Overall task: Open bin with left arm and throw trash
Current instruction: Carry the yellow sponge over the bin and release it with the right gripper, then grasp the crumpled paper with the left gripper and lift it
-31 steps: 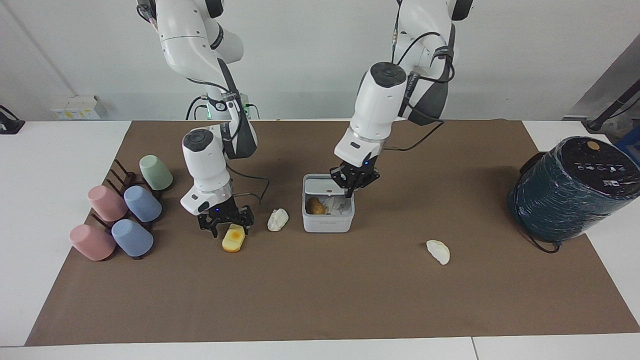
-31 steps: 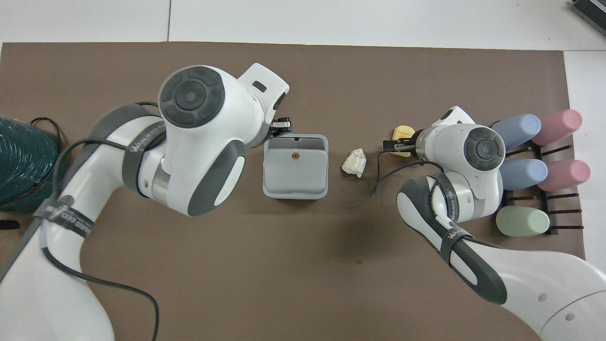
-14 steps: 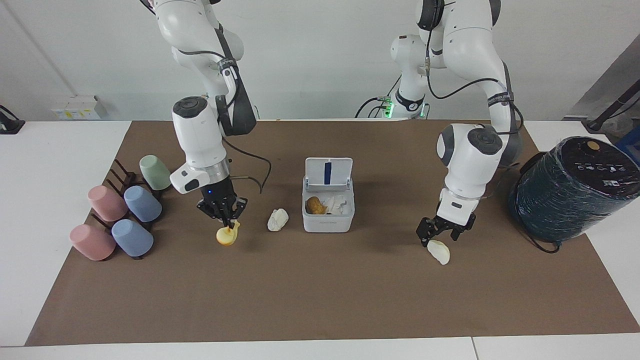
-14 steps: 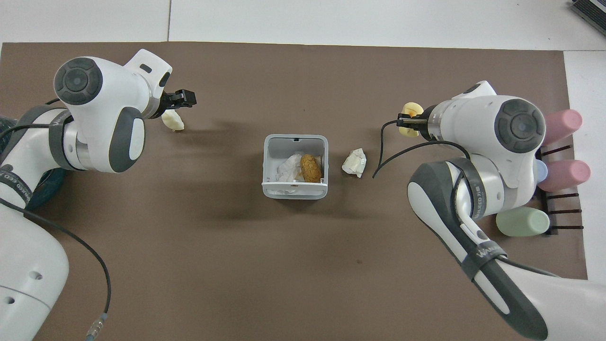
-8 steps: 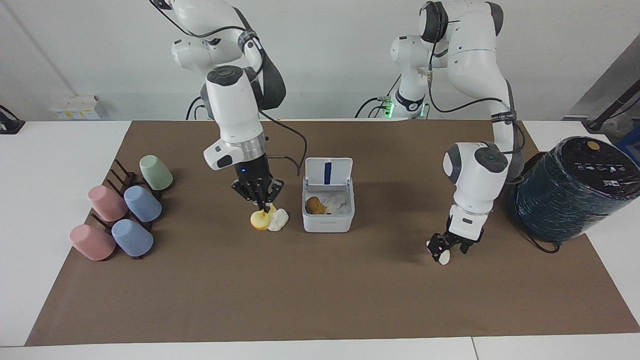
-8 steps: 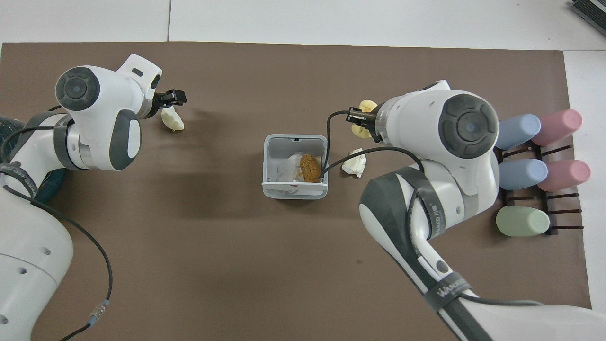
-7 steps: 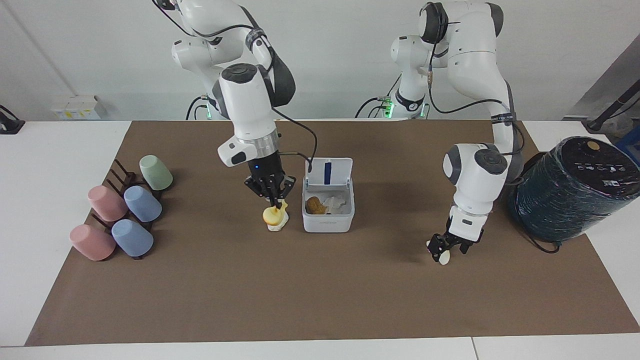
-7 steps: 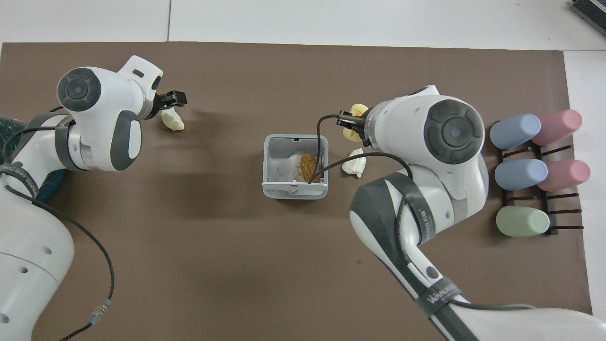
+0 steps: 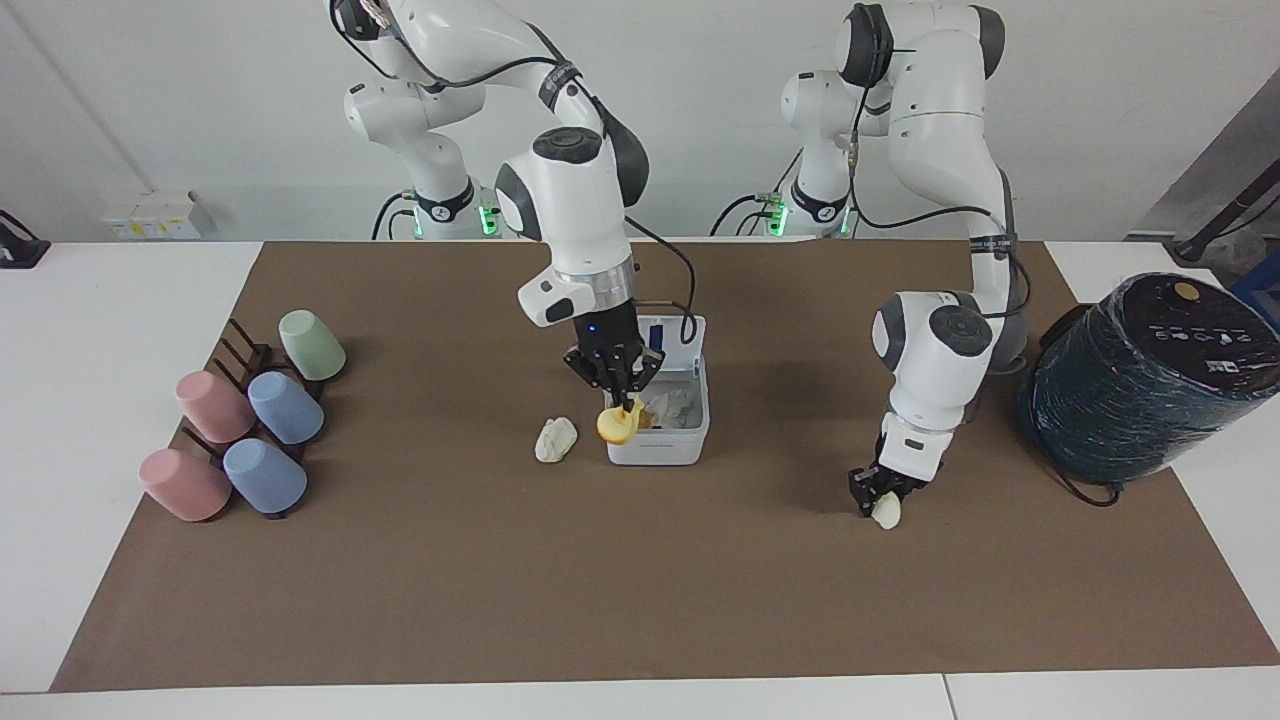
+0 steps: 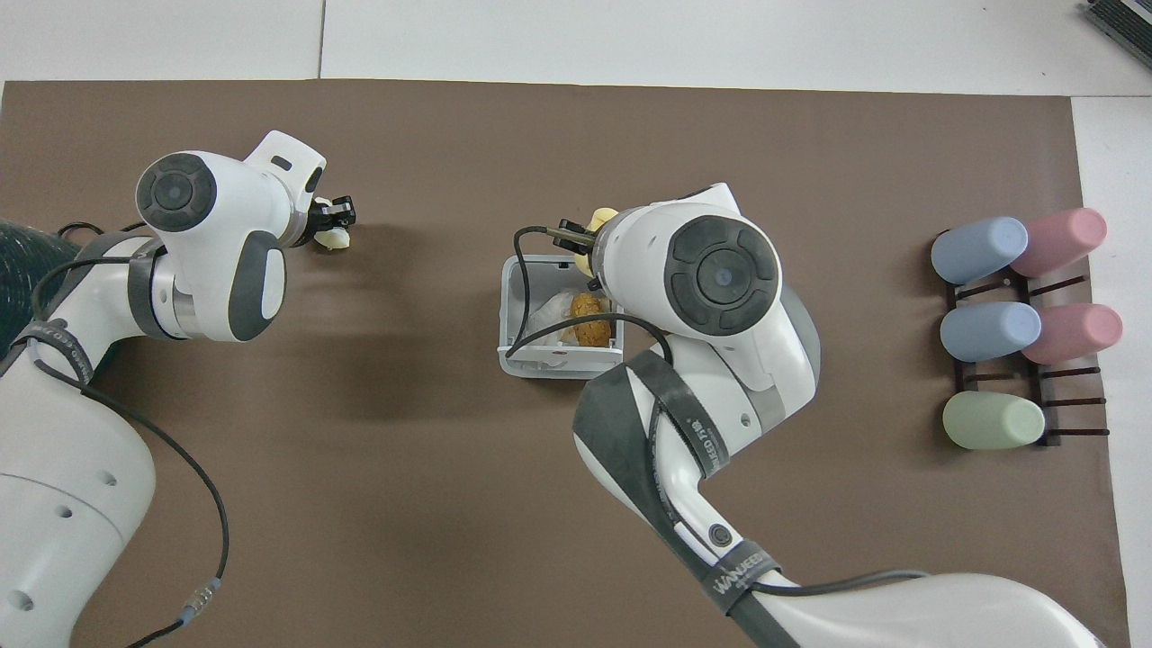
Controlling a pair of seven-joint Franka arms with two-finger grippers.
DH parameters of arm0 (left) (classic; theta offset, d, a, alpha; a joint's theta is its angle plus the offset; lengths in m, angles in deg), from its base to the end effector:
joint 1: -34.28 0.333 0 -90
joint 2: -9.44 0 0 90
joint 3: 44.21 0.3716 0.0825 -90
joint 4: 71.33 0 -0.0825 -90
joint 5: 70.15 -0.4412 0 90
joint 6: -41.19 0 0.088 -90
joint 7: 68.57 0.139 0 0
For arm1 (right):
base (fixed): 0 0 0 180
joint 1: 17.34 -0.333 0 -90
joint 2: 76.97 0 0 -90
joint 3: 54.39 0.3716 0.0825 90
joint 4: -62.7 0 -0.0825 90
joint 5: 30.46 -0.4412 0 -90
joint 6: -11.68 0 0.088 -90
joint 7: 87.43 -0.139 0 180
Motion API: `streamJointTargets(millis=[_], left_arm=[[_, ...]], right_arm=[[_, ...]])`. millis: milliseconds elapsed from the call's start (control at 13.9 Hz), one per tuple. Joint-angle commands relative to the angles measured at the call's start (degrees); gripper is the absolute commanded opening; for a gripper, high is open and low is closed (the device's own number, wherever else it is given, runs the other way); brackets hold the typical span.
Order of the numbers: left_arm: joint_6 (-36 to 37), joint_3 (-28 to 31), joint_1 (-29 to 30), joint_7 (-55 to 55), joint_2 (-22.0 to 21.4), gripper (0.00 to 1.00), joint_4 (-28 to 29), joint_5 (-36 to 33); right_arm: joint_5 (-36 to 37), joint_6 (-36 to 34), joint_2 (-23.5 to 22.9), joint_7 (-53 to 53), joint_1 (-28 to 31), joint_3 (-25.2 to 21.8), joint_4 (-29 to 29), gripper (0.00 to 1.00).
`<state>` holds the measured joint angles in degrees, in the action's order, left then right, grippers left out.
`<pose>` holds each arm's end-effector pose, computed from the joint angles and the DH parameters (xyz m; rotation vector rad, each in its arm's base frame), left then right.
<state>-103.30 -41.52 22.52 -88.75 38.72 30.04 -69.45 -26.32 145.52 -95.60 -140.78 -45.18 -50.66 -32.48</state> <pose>0.7508 -0.1233 0.2784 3.0576 0.2978 0.3671 0.6552 0.3932 0.4562 -2.8620 0.5007 -0.4194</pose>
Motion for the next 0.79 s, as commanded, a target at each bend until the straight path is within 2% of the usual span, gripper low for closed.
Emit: streamJointTargets(millis=[0, 72, 144, 215, 287, 503, 718], left_arm=[[0.42, 0.38, -0.63, -1.36, -0.89, 0.00, -0.47, -1.31], [2.35, 0.30, -0.72, -1.36, -0.72, 0.00, -2.13, -1.31], [5.24, 0.30, -0.72, -1.45, -0.37, 0.00, -4.76, -1.31], [7.96, 0.30, -0.98, -1.45, 0.07, 0.00, -7.22, -1.22], [10.60, 0.30, -1.85, -1.45, 0.59, 0.00, -9.33, -1.05], [17.29, 0.38, -3.62, -2.41, 2.00, 0.00, -15.05, -0.87], [22.47, -0.05, -5.28, -4.96, 1.66, 0.00, -19.10, -0.61]], right_arm=[[1.22, -0.95, -0.71, -3.25, -2.13, -0.04, 0.96, 0.00], [1.22, -1.21, -0.71, -3.34, -2.83, -0.04, 0.53, 0.00], [1.13, -2.26, -0.71, -3.52, -3.19, -0.04, 0.61, 0.13], [0.96, -2.79, -0.71, -3.61, -3.19, -0.04, 0.70, 0.69], [0.26, -2.71, -0.71, -3.95, -3.01, -0.04, 1.05, 1.00], [0.17, -3.15, -0.62, -5.01, -2.75, -0.04, 1.49, 1.00], [0.17, -3.15, -0.36, -4.93, -2.75, -0.13, 1.66, 1.00]])
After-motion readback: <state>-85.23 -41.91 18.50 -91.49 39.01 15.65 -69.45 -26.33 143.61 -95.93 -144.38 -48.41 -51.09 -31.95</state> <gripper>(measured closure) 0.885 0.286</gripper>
